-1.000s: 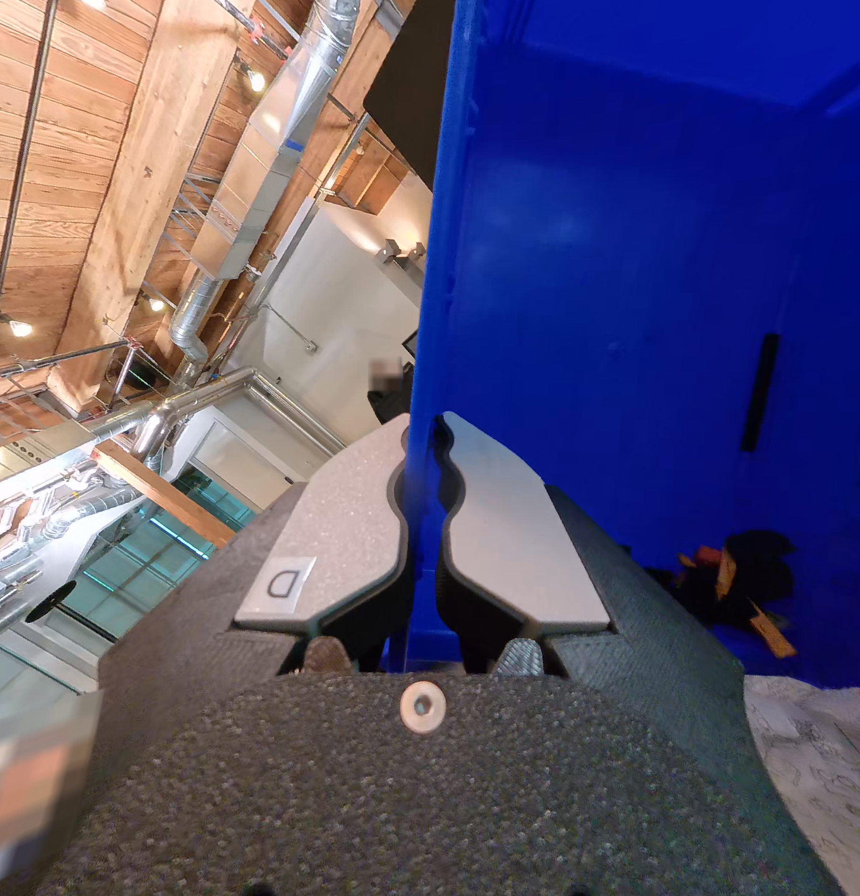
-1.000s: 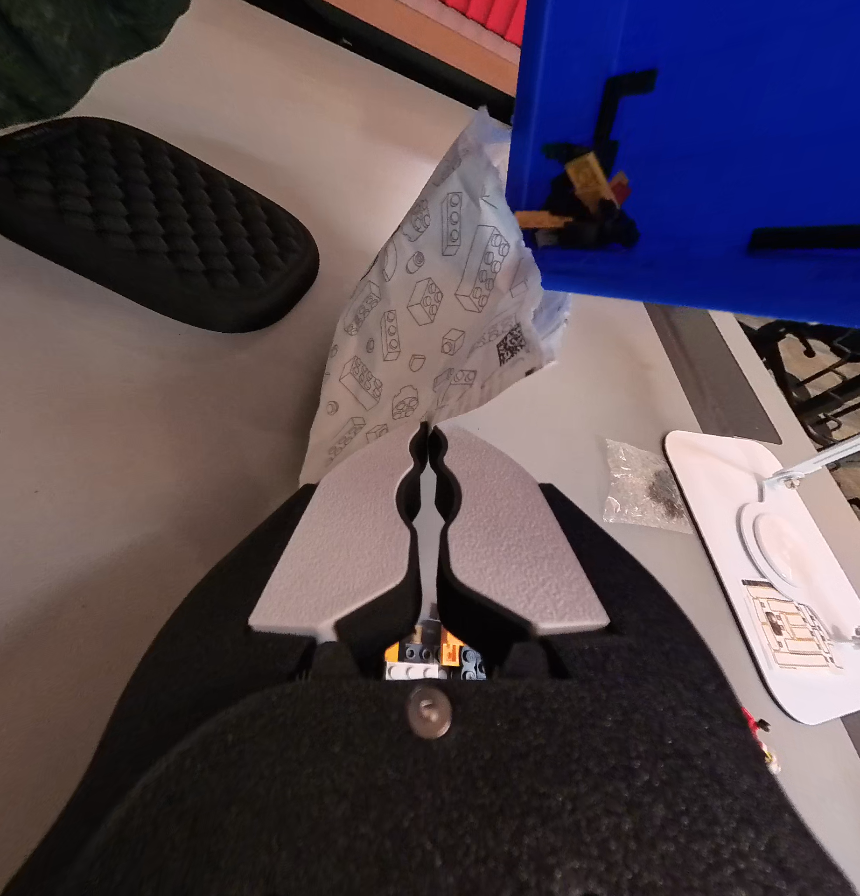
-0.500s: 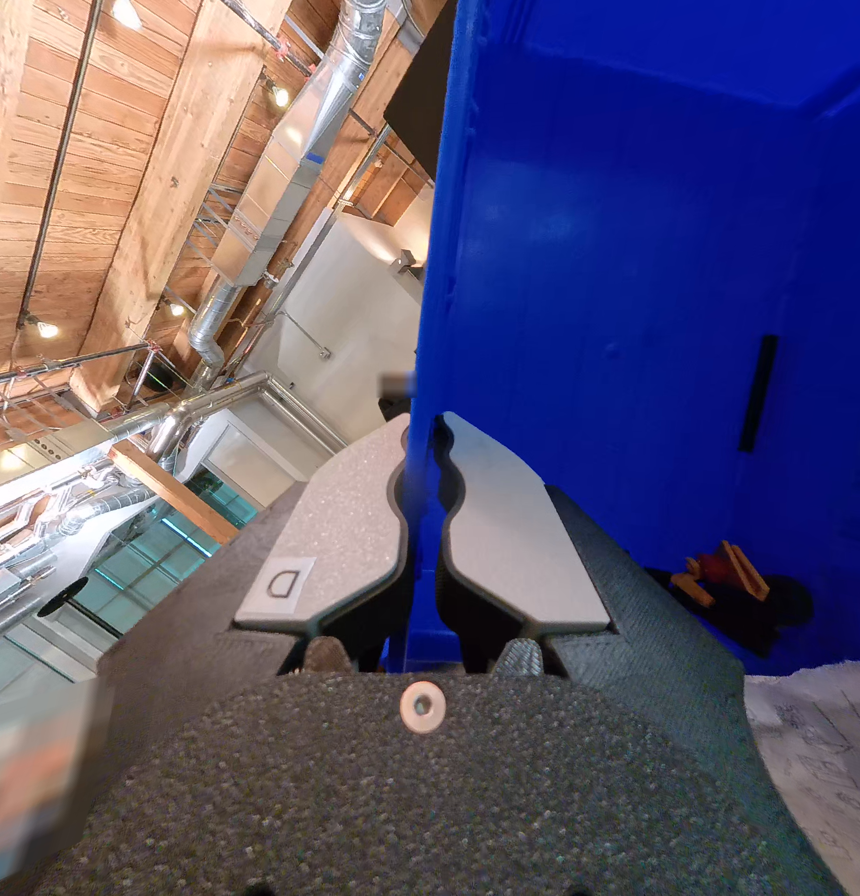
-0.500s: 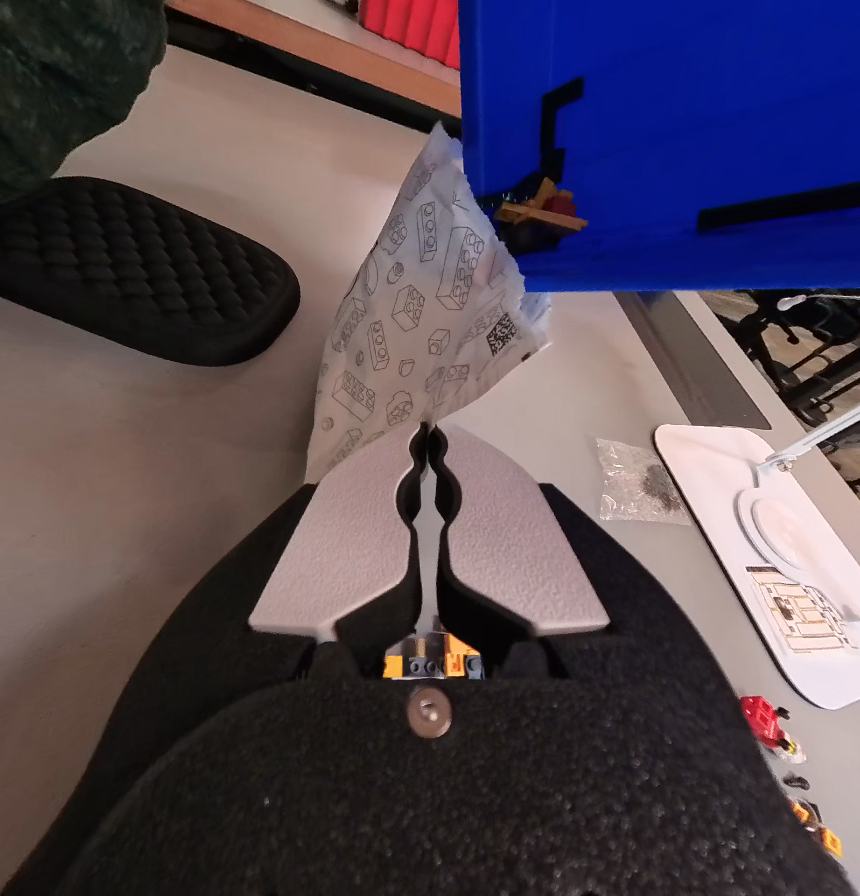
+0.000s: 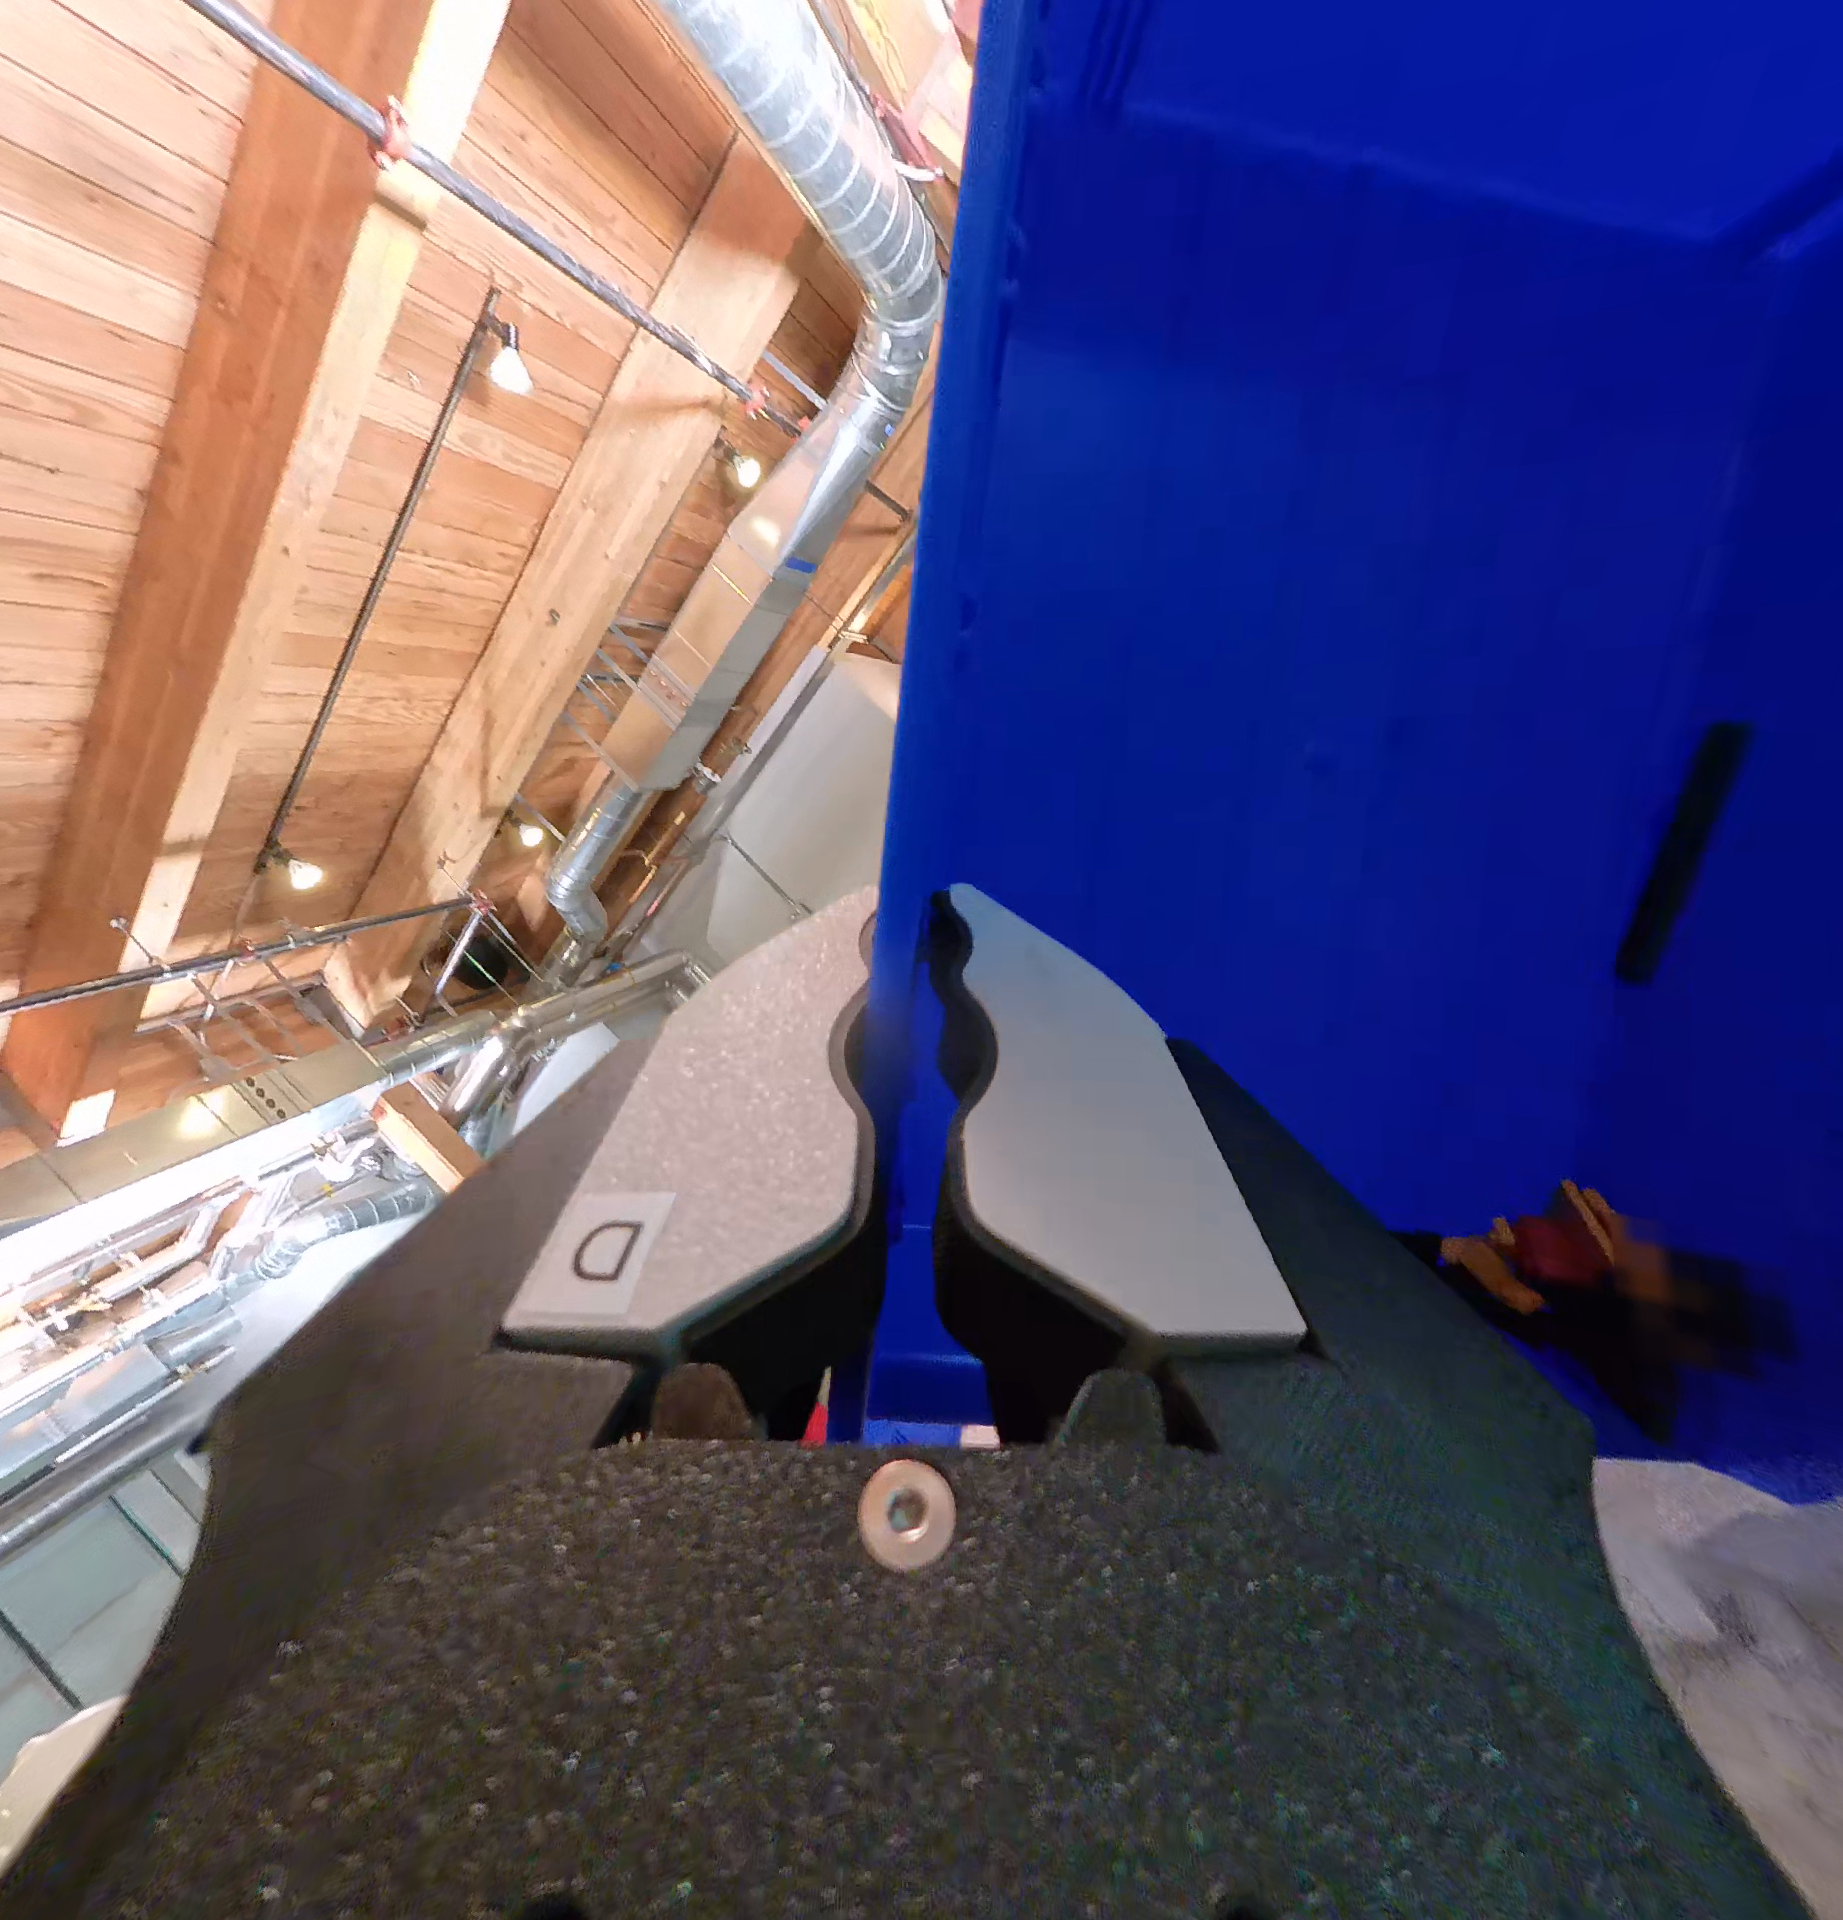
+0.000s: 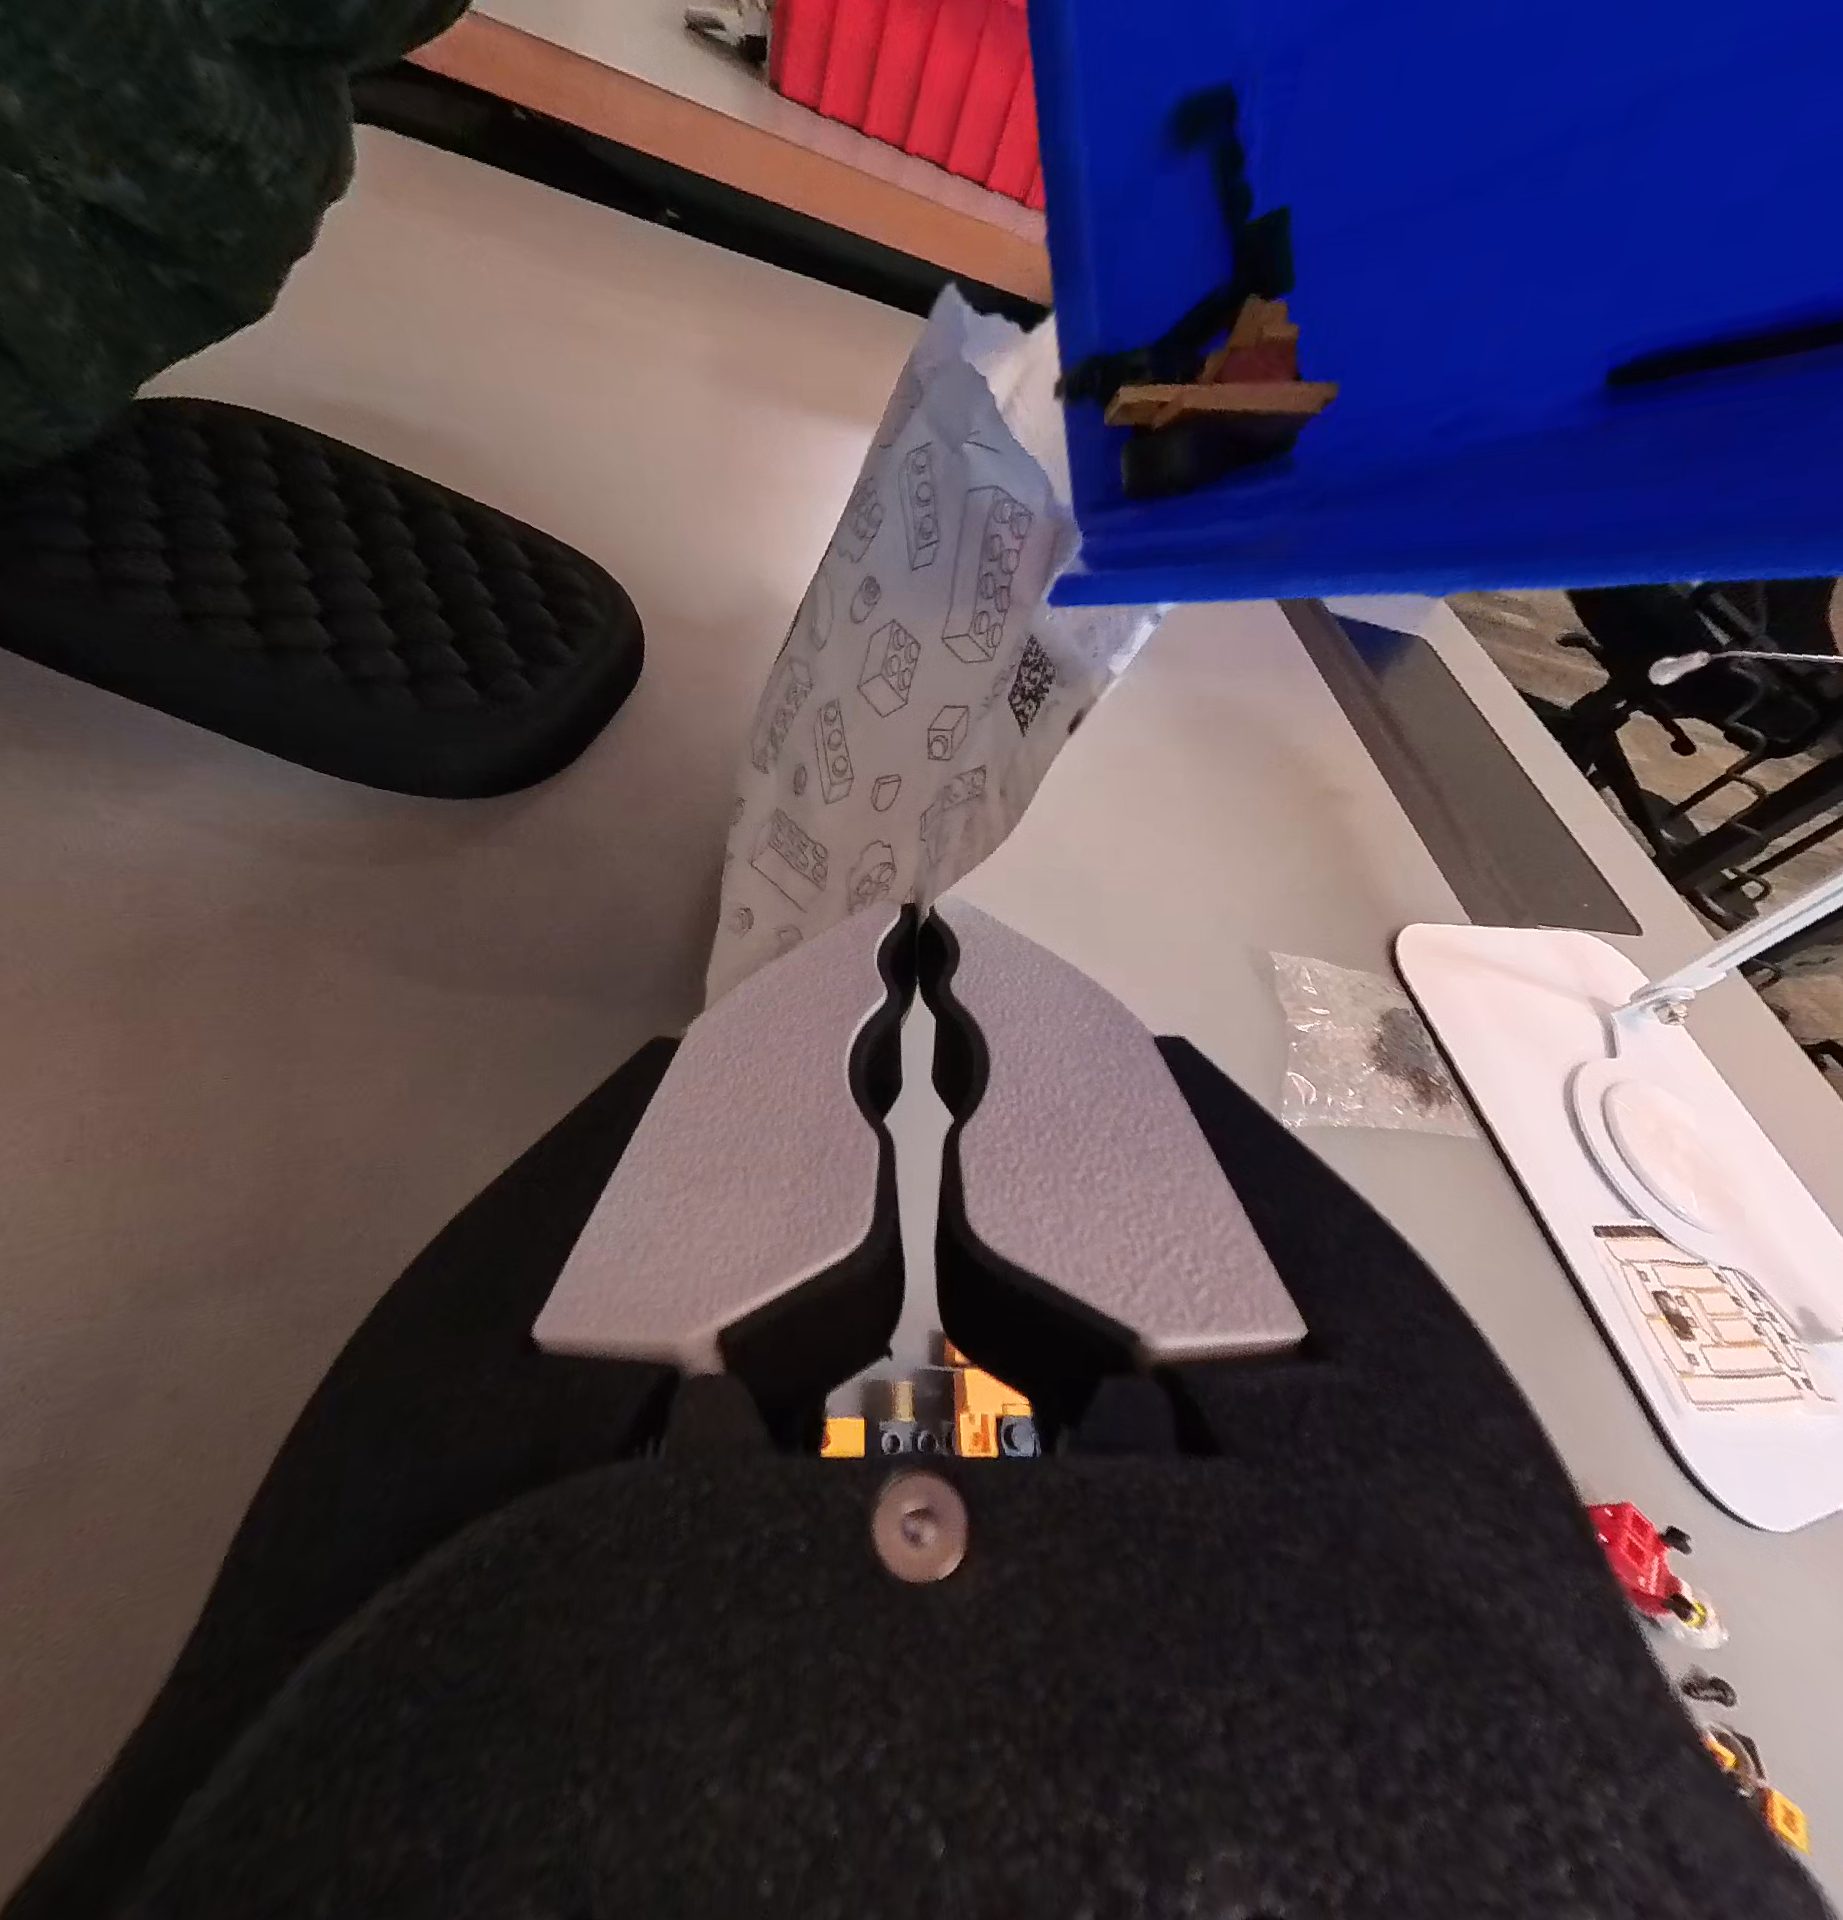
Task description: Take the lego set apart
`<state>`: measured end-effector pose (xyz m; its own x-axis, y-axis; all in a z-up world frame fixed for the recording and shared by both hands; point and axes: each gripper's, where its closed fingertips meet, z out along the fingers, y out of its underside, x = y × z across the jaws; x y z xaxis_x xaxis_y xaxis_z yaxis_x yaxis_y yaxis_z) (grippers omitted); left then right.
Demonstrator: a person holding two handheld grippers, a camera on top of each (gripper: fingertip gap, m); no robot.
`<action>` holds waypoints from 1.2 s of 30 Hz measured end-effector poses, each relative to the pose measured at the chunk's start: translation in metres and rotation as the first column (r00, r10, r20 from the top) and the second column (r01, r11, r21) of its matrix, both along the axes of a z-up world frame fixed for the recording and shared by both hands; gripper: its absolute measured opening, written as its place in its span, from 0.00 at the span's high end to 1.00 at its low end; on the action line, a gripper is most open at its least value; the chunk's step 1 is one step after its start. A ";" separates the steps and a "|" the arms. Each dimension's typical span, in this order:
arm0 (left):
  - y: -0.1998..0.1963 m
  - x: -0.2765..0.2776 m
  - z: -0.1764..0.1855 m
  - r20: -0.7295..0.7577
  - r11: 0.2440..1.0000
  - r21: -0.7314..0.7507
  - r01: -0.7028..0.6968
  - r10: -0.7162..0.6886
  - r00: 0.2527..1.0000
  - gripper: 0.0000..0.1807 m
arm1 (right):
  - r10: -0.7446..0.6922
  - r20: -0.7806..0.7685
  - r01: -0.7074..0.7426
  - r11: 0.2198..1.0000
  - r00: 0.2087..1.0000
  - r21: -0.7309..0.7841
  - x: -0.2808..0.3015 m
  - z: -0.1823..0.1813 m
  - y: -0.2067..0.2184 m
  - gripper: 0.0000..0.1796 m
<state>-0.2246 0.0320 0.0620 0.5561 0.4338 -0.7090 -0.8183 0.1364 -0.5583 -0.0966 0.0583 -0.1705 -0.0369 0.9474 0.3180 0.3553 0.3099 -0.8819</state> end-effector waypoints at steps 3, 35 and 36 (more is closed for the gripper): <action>-0.002 0.004 0.003 -0.026 1.000 0.020 0.005 -0.004 1.000 0.97 | 0.002 0.001 -0.002 1.000 1.000 0.000 0.000 0.000 0.000 1.00; -0.018 0.012 0.008 -0.031 0.994 0.098 0.037 -0.034 0.999 0.97 | 0.008 -0.001 -0.008 1.000 1.000 0.005 0.000 -0.001 -0.002 1.00; -0.017 0.010 0.007 -0.028 0.995 0.094 0.030 -0.027 0.999 0.97 | 0.008 -0.001 -0.008 1.000 1.000 0.006 0.000 -0.001 -0.002 1.00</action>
<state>-0.2148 0.0150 0.0690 0.5503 0.4840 -0.6803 -0.8280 0.2112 -0.5194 -0.0964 0.0561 -0.1717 -0.0439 0.9450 0.3241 0.3522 0.3182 -0.8802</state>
